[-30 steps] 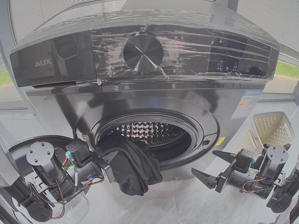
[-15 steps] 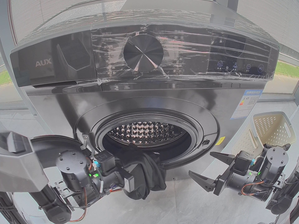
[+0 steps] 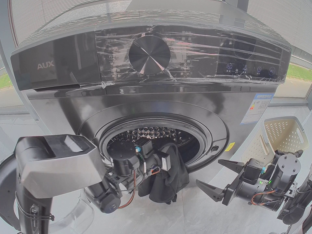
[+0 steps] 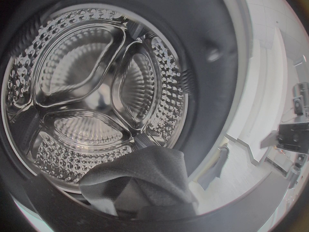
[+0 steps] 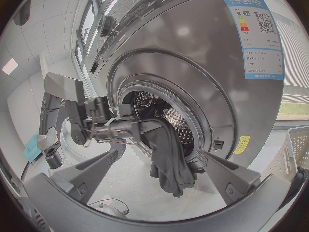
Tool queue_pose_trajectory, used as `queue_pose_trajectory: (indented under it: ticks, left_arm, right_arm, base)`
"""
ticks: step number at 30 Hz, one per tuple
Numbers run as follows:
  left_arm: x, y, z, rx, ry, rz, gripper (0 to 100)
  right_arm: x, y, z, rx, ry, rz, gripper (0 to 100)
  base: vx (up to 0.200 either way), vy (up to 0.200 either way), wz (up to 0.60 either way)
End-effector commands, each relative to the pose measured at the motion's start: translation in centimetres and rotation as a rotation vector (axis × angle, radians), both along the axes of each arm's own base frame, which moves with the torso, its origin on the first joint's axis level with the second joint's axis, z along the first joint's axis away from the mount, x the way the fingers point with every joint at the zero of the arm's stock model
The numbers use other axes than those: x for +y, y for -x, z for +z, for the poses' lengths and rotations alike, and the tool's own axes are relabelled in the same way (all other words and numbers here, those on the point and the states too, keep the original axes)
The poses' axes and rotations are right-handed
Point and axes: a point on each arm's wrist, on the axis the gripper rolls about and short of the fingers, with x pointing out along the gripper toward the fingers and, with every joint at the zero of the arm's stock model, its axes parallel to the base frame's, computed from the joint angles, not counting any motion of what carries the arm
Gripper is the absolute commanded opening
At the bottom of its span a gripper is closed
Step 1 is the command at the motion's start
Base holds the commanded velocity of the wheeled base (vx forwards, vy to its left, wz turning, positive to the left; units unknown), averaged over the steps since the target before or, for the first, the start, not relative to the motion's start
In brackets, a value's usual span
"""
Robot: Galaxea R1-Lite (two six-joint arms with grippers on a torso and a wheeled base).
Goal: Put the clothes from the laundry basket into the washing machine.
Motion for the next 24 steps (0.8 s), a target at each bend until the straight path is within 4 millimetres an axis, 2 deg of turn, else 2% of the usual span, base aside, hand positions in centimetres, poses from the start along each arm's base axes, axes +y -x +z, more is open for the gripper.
queue_pose_trajectory:
  ticks: [1,3,4,5,7,10,15,19,24]
  left_arm:
    - [-1.2,-6.6,-4.6,0.030,0.029,0.131,0]
    - [-1.0,-7.7,-4.4,0.016,0.040,0.156,0]
    - [-1.0,-9.2,-4.0,-0.003,0.055,0.180,0]
    - [-1.0,-9.2,-4.0,-0.003,0.055,0.180,0]
    - [-0.9,-11.6,-3.4,-0.012,0.063,0.228,0]
    - [-1.0,-13.4,-3.0,-0.014,0.065,0.274,0]
    - [-1.3,-15.4,-3.6,-0.016,0.065,0.294,0]
    - [-1.5,-17.6,-3.3,-0.050,0.094,0.388,0]
    - [-1.6,-17.9,-3.1,-0.062,0.105,0.407,0]
  right_arm:
    - [0.1,-0.1,-0.2,0.005,0.006,0.004,100]
    - [0.1,-0.1,-0.3,0.007,0.007,0.002,100]
    - [0.1,-0.2,-0.3,0.008,0.008,0.002,100]
    - [0.1,-0.2,-0.3,0.008,0.008,0.002,100]
    - [0.3,-0.3,-0.7,0.020,0.016,0.005,100]
    - [0.3,-0.3,-0.7,0.022,0.017,0.003,100]
    - [0.3,-0.3,-0.7,0.022,0.017,0.003,100]
    - [0.2,-0.4,-0.7,0.022,0.017,0.000,100]
    - [0.3,-0.3,-0.7,0.023,0.018,0.003,100]
  base:
    - [0.000,0.000,0.00]
    - [0.000,0.000,0.00]
    - [0.000,0.000,0.00]
    - [0.000,0.000,0.00]
    - [0.000,0.000,0.00]
    - [0.000,0.000,0.00]
    - [0.000,0.000,0.00]
    - [0.000,0.000,0.00]
    - [0.000,0.000,0.00]
